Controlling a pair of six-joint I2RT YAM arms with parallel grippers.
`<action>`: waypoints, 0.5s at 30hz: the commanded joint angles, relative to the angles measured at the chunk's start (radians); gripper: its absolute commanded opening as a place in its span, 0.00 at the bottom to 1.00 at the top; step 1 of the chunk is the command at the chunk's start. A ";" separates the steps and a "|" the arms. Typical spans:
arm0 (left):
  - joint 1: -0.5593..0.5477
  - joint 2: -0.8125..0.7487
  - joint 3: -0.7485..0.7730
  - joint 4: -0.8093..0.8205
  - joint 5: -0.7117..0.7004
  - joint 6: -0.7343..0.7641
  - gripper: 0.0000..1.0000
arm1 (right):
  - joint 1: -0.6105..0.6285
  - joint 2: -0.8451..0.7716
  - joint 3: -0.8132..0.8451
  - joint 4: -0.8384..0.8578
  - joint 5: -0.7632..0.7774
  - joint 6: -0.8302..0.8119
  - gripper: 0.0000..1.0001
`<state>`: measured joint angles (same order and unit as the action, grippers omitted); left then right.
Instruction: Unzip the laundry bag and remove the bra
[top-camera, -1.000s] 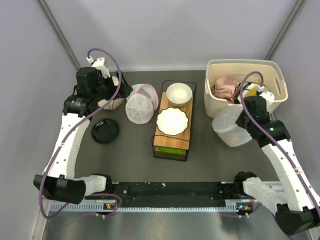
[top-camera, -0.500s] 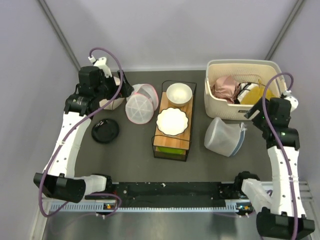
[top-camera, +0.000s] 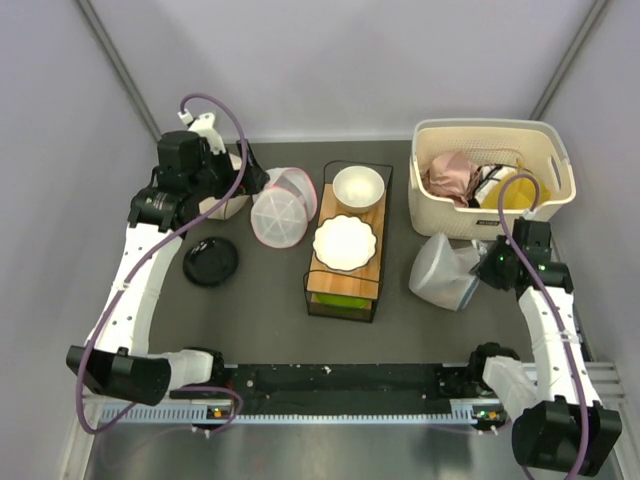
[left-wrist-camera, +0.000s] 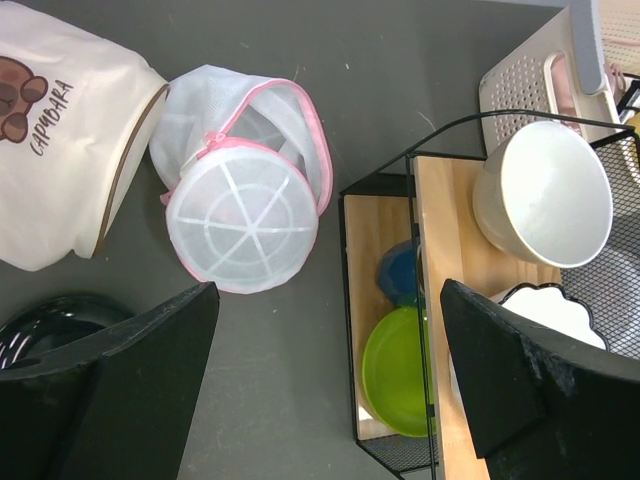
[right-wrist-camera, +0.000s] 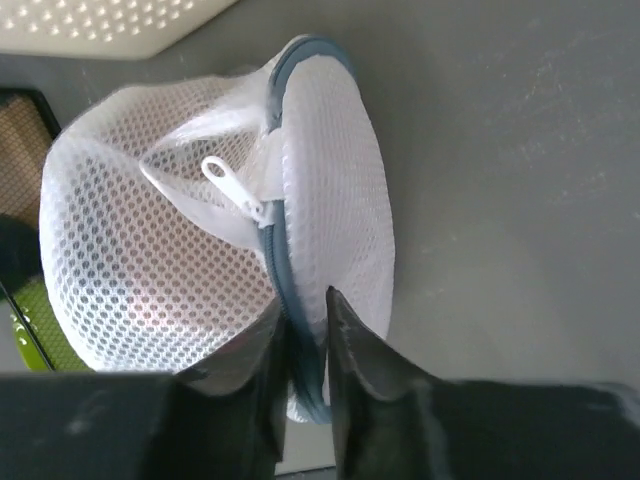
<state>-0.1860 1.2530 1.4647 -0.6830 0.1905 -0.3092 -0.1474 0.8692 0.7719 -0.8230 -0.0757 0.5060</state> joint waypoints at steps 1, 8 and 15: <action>-0.012 0.009 0.045 0.016 0.020 0.002 0.98 | -0.006 -0.024 0.022 0.070 -0.009 -0.006 0.00; -0.012 0.043 0.129 0.014 0.064 0.022 0.98 | -0.006 -0.107 0.217 0.077 -0.149 -0.252 0.00; -0.012 0.097 0.233 0.169 0.311 0.012 0.99 | -0.006 -0.174 0.377 0.199 -0.357 -0.452 0.00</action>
<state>-0.1947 1.3136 1.5913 -0.6590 0.3351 -0.2974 -0.1478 0.7544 1.0508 -0.7692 -0.2775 0.2134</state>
